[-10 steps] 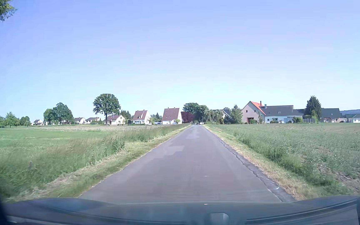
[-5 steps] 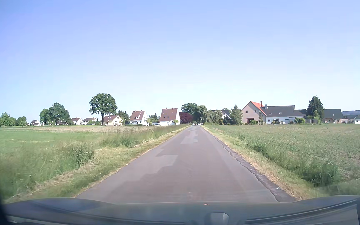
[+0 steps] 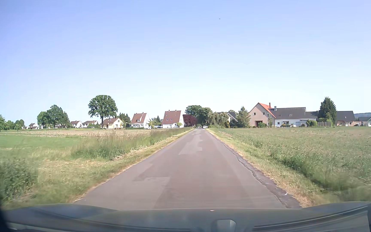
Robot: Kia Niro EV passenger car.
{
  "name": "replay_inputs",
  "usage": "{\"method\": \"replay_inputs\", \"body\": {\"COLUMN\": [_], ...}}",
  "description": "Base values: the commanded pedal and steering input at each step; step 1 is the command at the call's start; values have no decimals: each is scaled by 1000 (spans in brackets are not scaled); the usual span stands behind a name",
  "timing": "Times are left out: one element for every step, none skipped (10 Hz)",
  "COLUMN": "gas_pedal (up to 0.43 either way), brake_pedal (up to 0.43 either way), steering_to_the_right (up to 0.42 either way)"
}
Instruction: Follow the waypoints while adhering to traffic rules and regulations
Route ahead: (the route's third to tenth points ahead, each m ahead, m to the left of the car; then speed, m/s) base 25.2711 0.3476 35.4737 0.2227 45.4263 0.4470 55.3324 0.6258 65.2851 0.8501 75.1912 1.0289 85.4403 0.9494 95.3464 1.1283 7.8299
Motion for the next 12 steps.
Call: {"method": "replay_inputs", "body": {"gas_pedal": [150,138,138,138,138,138,138,138,138,138,138,138], "brake_pedal": [6,6,6,6,6,6,6,6,6,6,6,6], "steering_to_the_right": [1,0,1,1,1,1,1,0,-2,-2,0,0]}}
